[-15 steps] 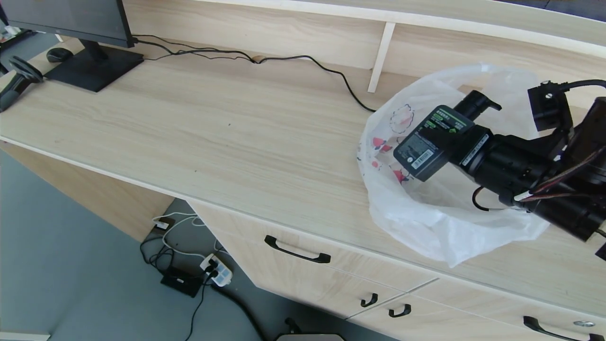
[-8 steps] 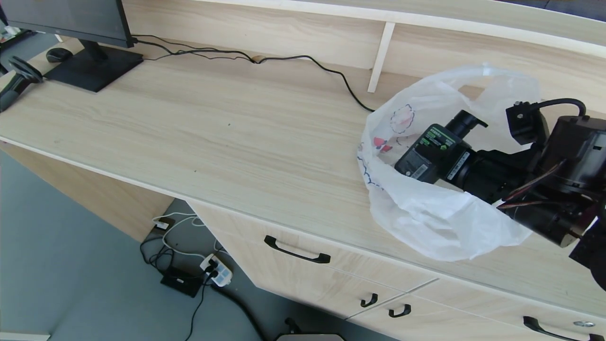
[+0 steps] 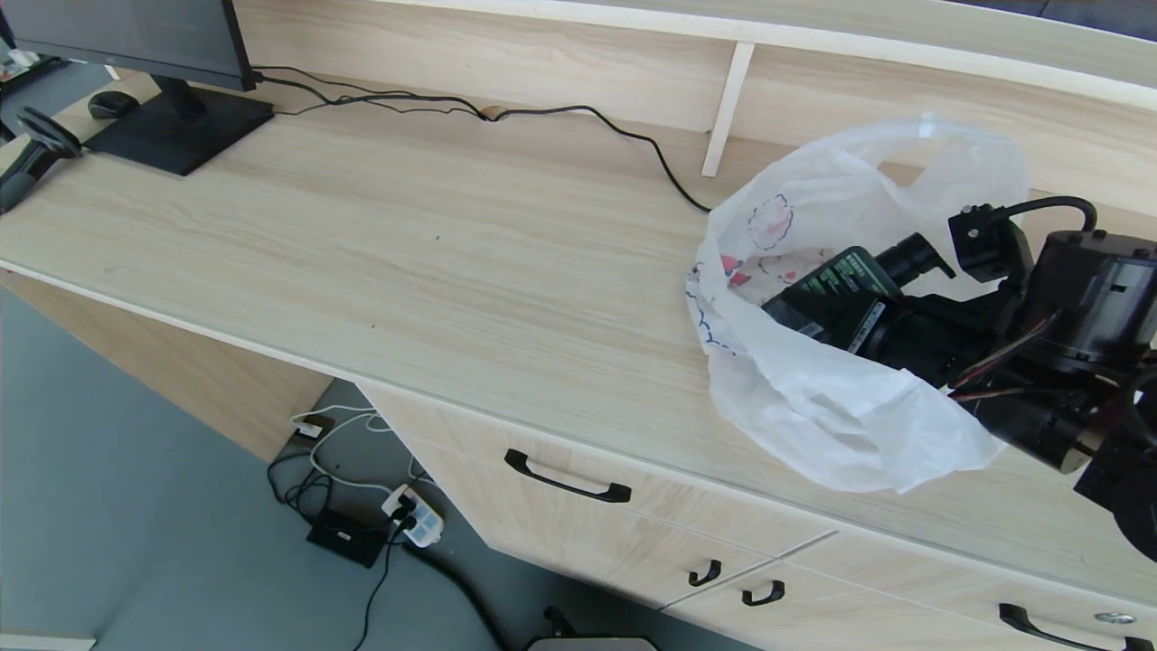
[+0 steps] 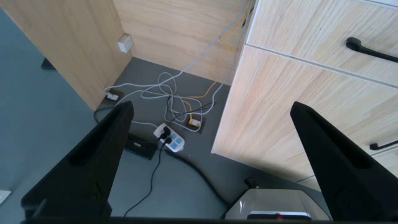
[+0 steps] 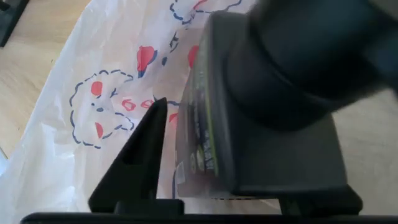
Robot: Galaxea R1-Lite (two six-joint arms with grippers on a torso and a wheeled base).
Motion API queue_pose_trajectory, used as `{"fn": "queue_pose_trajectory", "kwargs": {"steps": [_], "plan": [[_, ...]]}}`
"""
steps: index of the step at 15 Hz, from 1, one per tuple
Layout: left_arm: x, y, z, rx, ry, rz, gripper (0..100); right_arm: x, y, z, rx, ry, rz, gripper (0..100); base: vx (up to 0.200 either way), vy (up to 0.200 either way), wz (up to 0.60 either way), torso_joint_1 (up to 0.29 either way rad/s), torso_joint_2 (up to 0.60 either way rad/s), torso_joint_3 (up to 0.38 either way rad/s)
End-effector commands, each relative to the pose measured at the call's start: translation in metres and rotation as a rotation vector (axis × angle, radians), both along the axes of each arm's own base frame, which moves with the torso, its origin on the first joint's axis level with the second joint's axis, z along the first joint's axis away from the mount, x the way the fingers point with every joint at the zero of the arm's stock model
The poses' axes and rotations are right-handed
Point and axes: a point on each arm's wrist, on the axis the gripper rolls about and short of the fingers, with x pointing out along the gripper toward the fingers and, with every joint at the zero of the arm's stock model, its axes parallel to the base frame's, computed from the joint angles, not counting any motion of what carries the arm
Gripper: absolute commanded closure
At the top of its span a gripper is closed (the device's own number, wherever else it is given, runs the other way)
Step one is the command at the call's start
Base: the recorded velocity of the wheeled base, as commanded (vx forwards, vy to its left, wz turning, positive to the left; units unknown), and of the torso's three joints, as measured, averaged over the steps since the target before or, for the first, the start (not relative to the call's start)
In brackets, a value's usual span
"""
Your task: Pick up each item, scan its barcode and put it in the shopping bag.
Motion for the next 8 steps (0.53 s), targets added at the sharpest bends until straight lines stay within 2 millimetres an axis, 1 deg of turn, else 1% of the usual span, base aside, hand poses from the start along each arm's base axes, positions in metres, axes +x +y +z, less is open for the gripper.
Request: {"fn": "queue_pose_trajectory", "kwargs": {"steps": [1, 4, 5, 6, 7, 8], "plan": [[0.0, 0.0, 0.0, 0.0, 0.001, 0.0, 0, -0.002, 0.0, 0.004, -0.002, -0.023, 0.002, 0, 0.0, 0.0, 0.0, 0.0, 0.0, 0.0], [0.0, 0.0, 0.0, 0.0, 0.001, 0.0, 0, -0.003, 0.0, 0.012, -0.021, -0.074, 0.024, 0, 0.0, 0.0, 0.0, 0.0, 0.0, 0.0], [0.0, 0.0, 0.0, 0.0, 0.0, 0.0, 0, -0.005, -0.001, 0.021, -0.026, -0.11, 0.031, 0, 0.0, 0.0, 0.0, 0.0, 0.0, 0.0], [0.0, 0.0, 0.0, 0.0, 0.001, 0.0, 0, -0.006, -0.002, 0.023, -0.033, -0.121, 0.027, 0, 0.0, 0.0, 0.0, 0.0, 0.0, 0.0], [0.0, 0.0, 0.0, 0.0, 0.001, 0.0, 0, -0.009, -0.006, 0.027, -0.101, -0.161, 0.016, 0, 0.0, 0.0, 0.0, 0.0, 0.0, 0.0], [0.0, 0.0, 0.0, 0.005, 0.0, -0.001, 0, -0.01, -0.008, 0.026, -0.125, -0.168, 0.011, 0, 0.0, 0.0, 0.0, 0.0, 0.0, 0.0]]}}
